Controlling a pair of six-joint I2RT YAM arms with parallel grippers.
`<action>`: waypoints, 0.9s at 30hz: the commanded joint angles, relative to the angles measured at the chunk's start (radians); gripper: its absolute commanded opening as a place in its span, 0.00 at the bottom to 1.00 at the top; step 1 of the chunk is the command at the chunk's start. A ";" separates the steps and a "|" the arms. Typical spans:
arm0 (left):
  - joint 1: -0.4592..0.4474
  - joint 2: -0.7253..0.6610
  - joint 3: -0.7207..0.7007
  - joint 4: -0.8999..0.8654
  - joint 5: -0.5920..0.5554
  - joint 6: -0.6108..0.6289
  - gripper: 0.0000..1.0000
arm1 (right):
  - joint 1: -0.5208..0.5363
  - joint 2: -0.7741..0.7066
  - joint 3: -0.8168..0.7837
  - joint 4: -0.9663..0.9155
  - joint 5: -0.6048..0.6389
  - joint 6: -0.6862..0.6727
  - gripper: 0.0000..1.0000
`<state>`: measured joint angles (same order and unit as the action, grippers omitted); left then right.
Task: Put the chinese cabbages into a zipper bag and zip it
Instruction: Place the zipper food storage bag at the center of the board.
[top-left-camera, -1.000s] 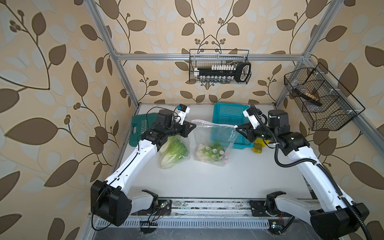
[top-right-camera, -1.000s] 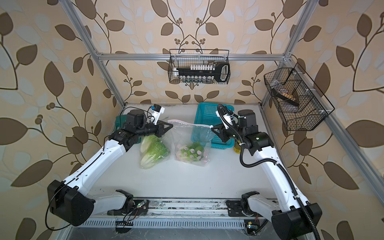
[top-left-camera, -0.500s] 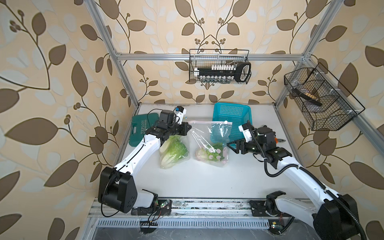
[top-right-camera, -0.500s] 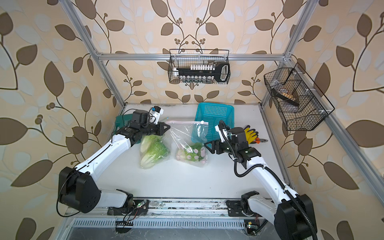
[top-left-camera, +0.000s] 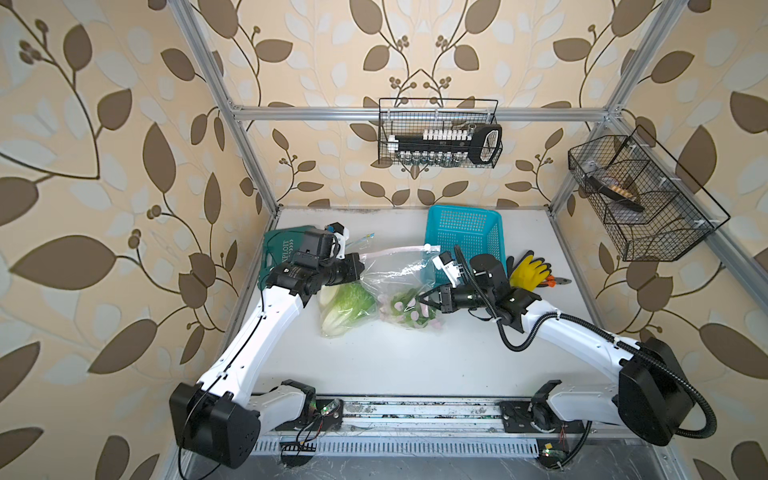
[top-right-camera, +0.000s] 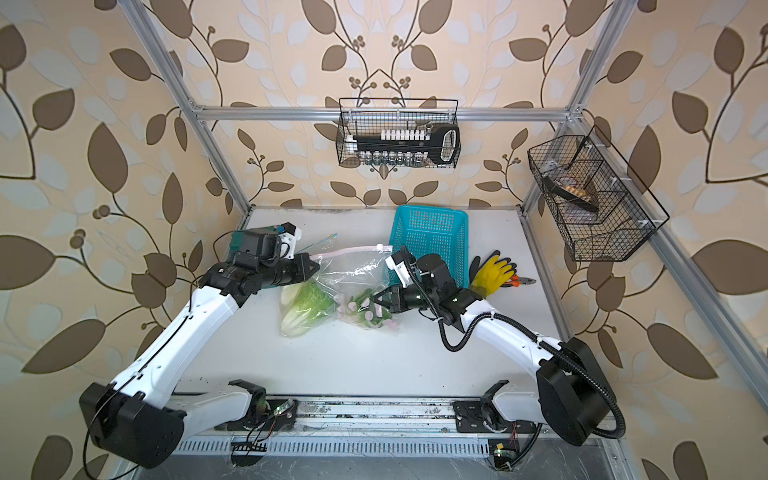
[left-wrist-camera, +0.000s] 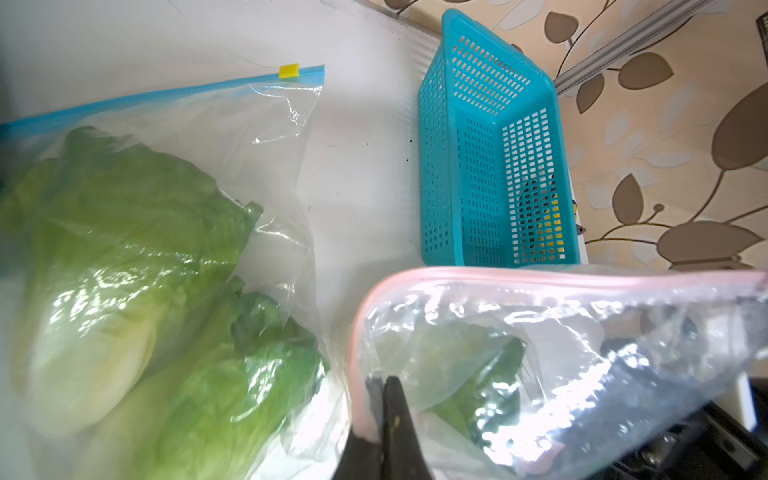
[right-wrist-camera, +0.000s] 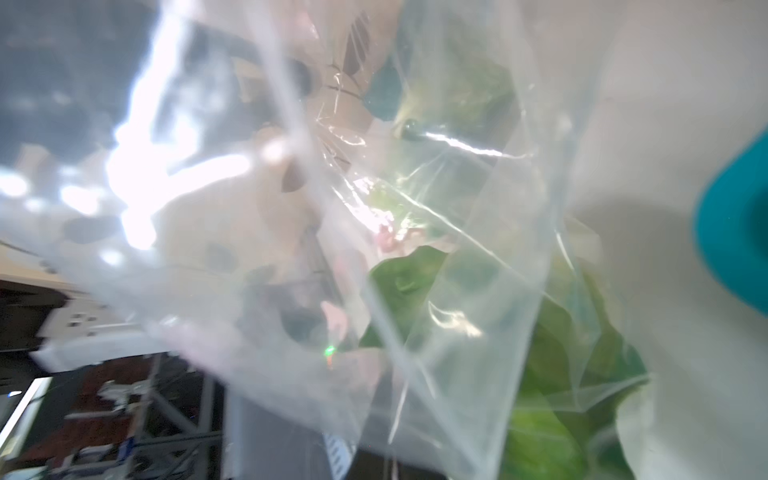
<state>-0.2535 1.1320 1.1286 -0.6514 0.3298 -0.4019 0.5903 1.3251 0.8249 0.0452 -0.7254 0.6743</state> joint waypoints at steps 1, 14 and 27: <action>0.006 -0.047 0.068 -0.174 -0.010 -0.111 0.00 | 0.009 0.029 0.049 0.063 -0.254 0.242 0.00; 0.115 0.527 0.232 -0.135 0.001 -0.022 0.17 | -0.009 0.426 0.514 -0.610 0.525 -0.183 0.41; 0.088 0.554 0.369 -0.160 -0.021 0.100 0.76 | -0.187 0.256 0.366 -0.530 0.502 -0.332 0.63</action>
<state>-0.1471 1.7947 1.4769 -0.7696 0.3088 -0.3630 0.4103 1.6627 1.2152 -0.4343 -0.2272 0.4419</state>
